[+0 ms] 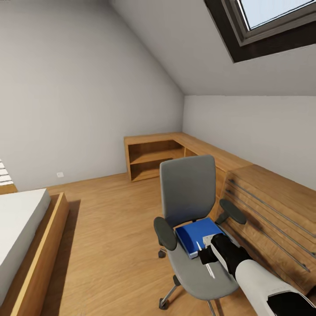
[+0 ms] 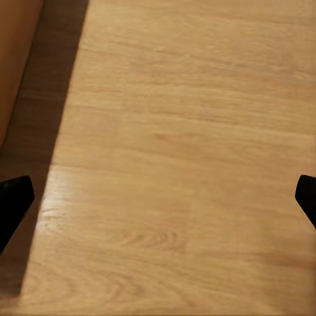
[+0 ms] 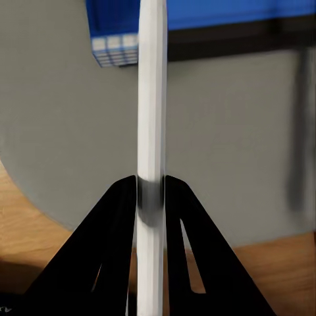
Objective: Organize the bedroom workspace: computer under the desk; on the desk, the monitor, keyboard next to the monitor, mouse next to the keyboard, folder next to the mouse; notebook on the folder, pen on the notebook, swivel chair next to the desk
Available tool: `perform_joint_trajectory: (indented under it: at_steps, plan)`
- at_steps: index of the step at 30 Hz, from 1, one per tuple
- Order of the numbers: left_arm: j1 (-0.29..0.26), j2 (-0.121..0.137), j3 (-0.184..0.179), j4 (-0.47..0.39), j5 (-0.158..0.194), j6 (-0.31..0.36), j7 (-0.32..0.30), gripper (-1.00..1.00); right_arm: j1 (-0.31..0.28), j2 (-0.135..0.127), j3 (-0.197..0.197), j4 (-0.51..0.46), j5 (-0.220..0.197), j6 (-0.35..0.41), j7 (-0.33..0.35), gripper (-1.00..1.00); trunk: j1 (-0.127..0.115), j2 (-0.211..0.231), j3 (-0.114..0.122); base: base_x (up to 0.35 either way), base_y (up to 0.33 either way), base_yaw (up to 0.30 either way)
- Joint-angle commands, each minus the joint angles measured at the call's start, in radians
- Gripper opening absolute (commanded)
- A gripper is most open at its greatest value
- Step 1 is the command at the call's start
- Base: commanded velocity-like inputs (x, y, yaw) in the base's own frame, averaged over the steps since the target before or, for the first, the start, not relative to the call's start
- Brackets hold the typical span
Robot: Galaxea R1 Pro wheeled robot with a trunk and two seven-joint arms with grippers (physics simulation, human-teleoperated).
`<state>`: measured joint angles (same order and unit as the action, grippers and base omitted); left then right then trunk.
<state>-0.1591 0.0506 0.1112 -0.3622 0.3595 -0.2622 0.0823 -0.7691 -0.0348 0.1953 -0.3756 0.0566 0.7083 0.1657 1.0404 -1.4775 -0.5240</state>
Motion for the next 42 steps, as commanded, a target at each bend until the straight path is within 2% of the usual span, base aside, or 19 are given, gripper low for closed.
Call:
perform_joint_trajectory:
  at_steps: [1, 7, 10, 13, 19, 22, 29, 34, 37, 39, 42]
  plan:
    - [0.0, 0.0, -0.002, 0.002, 0.009, -0.007, 0.001, 1.0, 0.0, -0.001, 0.004, -0.002, 0.005, 0.005, 0.007, -1.0, -0.004, 0.007, 0.002, 0.0, 0.0, 0.0]
    - [0.0, -0.006, -0.003, 0.021, 0.009, -0.018, -0.001, 1.0, -0.001, -0.002, 0.002, -0.003, 0.003, 0.004, 0.007, -1.0, -0.027, 0.049, 0.021, 0.0, 0.0, 0.0]
    - [0.0, -0.008, -0.004, 0.028, 0.008, -0.02, -0.001, 1.0, -0.001, -0.001, -0.016, -0.01, 0.002, 0.005, 0.008, -1.0, -0.039, 0.07, 0.03, 0.0, 0.0, 0.0]
    - [0.0, -0.01, -0.005, 0.031, 0.007, -0.021, -0.001, 1.0, -0.001, -0.001, -0.052, -0.033, 0.001, 0.009, 0.007, -1.0, -0.05, 0.091, 0.04, 0.0, 0.0, 0.0]
    - [0.0, -0.011, -0.005, 0.032, 0.007, -0.021, -0.001, 1.0, -0.001, -0.004, -0.154, -0.057, 0.001, 0.024, 0.004, -1.0, -0.073, 0.133, 0.059, 0.0, 0.0, -0.019]
    - [0.0, -0.011, -0.005, 0.032, 0.007, -0.022, -0.001, 1.0, -0.001, -0.005, -0.179, -0.076, 0.0, 0.056, 0.004, -1.0, -0.085, 0.154, 0.068, 0.0, 0.0, -0.162]
    - [0.0, -0.018, -0.006, 0.032, 0.002, -0.023, -0.001, 1.0, -0.001, -0.007, -0.192, -0.135, 0.002, 0.142, 0.005, -1.0, -0.111, 0.203, 0.09, 0.0, 0.0, -0.238]
    - [0.0, -0.026, -0.009, 0.032, 0.0, -0.024, -0.001, 1.0, -0.001, -0.012, -0.211, -0.151, 0.002, 0.177, 0.005, -1.0, -0.131, 0.238, 0.106, 0.0, 0.0, -0.256]
    - [0.0, -0.03, -0.032, 0.032, -0.002, -0.024, -0.001, 1.0, -0.001, -0.031, -0.276, -0.193, 0.002, 0.204, 0.005, -1.0, -0.142, 0.259, 0.115, 0.0, 0.0, -0.258]
    - [0.0, -0.03, -0.069, 0.033, -0.001, -0.033, -0.001, 1.0, -0.001, -0.041, -0.332, -0.211, 0.002, 0.211, 0.004, -1.0, -0.15, 0.273, 0.121, 0.0, 0.0, -0.258]
    - [0.0, -0.029, -0.12, 0.046, 0.0, -0.099, -0.001, 1.0, -0.001, -0.046, -0.375, -0.223, 0.002, 0.215, 0.004, -1.0, -0.161, 0.294, 0.131, 0.0, 0.0, -0.258]
